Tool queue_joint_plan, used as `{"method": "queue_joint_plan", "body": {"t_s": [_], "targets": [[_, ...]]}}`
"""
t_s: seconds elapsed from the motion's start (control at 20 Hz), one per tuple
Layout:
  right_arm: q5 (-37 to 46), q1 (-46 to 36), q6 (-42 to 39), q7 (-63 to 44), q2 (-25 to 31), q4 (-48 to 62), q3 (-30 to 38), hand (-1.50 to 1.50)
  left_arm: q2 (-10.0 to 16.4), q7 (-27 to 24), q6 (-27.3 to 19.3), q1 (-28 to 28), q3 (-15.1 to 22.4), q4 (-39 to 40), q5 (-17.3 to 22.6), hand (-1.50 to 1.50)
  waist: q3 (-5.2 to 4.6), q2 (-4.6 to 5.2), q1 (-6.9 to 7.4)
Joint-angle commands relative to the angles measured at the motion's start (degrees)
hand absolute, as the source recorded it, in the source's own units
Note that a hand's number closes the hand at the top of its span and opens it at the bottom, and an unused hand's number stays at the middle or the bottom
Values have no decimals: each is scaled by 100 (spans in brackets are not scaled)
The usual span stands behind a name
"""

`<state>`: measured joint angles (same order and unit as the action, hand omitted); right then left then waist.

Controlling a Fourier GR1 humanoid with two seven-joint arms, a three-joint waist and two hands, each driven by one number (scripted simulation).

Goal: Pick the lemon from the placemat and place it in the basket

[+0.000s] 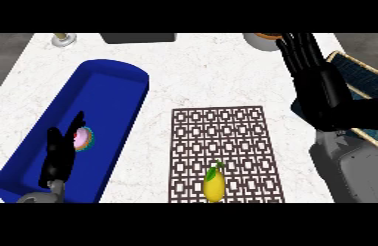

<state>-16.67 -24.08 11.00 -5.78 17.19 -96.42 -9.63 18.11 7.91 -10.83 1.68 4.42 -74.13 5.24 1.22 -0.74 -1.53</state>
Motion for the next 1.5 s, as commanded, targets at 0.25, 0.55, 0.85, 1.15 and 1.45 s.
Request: {"method": "queue_joint_plan", "body": {"t_s": [0.25,0.55,0.85,1.15,1.45], "targets": [[574,2496,1737,1455,-1062,-1261,297,150,-352,-926,-411,337,-499,-1117,340,0,-79,-229,-539],[2627,3184,3483,2305,-1694,-1075,-2097,-150,-696,-1046,-145,273,-63,-1394,412,0,-136,-35,-19],[3459,4613,5492,1610,-1713,-689,-2284,-150,-717,-1079,-216,16,-40,-1573,367,0,-177,2,-168],[4387,6665,5687,878,-1568,-820,-2513,-150,-703,-988,-314,64,-47,-1875,327,0,-196,72,-164],[5353,8463,5021,357,-843,-1682,-3257,-150,-701,-954,-170,-23,105,-2031,342,0,-196,169,126]]}}
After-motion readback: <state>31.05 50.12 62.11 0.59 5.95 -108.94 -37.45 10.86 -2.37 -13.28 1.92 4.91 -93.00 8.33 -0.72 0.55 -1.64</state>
